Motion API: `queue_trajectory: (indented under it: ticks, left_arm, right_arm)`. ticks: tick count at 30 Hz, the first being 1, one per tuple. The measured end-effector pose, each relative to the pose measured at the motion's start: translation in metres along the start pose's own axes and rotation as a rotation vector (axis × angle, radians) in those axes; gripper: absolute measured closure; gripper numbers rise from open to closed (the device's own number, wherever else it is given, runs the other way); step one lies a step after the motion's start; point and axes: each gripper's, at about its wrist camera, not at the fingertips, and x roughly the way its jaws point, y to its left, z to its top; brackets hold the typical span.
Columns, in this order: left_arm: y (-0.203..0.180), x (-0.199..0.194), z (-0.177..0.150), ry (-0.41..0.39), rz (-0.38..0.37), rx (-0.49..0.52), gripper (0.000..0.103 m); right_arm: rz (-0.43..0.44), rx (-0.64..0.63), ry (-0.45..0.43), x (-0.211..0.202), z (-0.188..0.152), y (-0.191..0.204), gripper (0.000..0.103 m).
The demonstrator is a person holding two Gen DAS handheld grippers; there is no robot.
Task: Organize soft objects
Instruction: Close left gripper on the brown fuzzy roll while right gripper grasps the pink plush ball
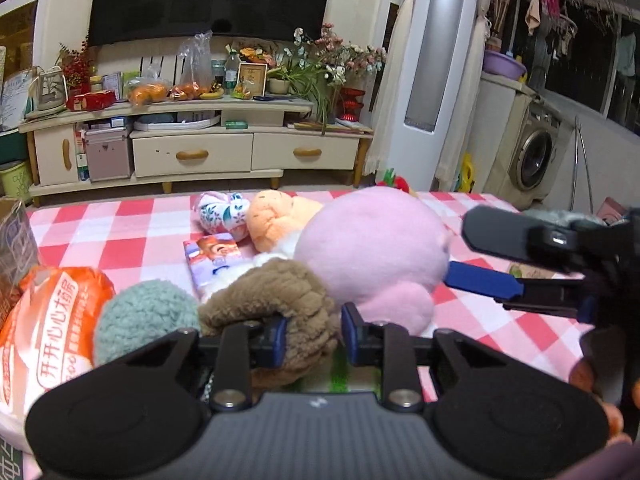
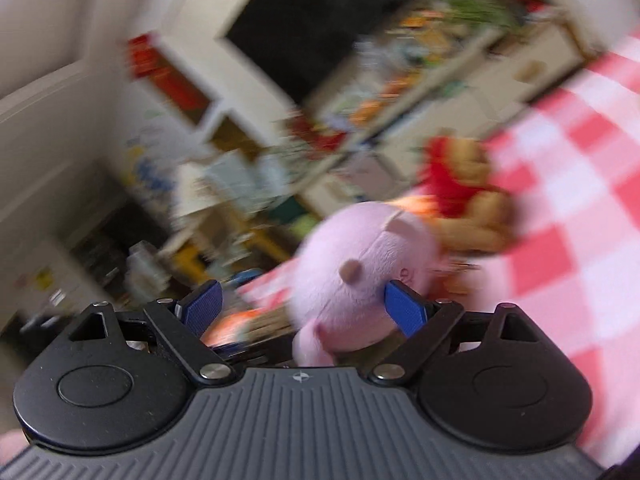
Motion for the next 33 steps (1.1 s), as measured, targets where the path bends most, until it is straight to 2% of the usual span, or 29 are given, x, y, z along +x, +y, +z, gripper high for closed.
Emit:
queue_trajectory:
  ticks: [1, 6, 13, 20, 22, 24, 27, 33]
  left_arm:
    - [0.001, 0.001, -0.001, 0.005, -0.003, -0.002, 0.077]
    - [0.004, 0.013, -0.005, 0.038, -0.005, -0.02, 0.077]
    - [0.001, 0.02, -0.005, 0.048, -0.005, -0.02, 0.077]
    - [0.003, 0.02, -0.004, 0.046, -0.006, -0.039, 0.077]
    - [0.002, 0.022, -0.005, 0.052, -0.008, -0.03, 0.077]
    - [0.001, 0.025, -0.006, 0.059, -0.006, -0.027, 0.077]
    - [0.001, 0.028, -0.006, 0.061, 0.002, -0.024, 0.077]
    - [0.006, 0.032, -0.005, 0.051, 0.03, -0.036, 0.077]
  right_arm:
    - [0.016, -0.012, 0.002, 0.002, -0.001, 0.004, 0.0]
    - [-0.04, 0.06, -0.007, 0.011, -0.002, -0.001, 0.0]
    - [-0.292, 0.047, -0.072, 0.0, -0.002, 0.0, 0.0]
    - [-0.378, 0.108, -0.076, 0.003, -0.004, -0.013, 0.0]
    - [-0.368, 0.153, -0.08, 0.004, -0.003, -0.02, 0.0]
    - [-0.308, 0.21, -0.052, 0.006, -0.004, -0.028, 0.0]
    - [-0.268, 0.26, -0.027, 0.014, -0.006, -0.031, 0.0]
    - [-0.227, 0.226, 0.005, 0.018, -0.004, -0.026, 0.0]
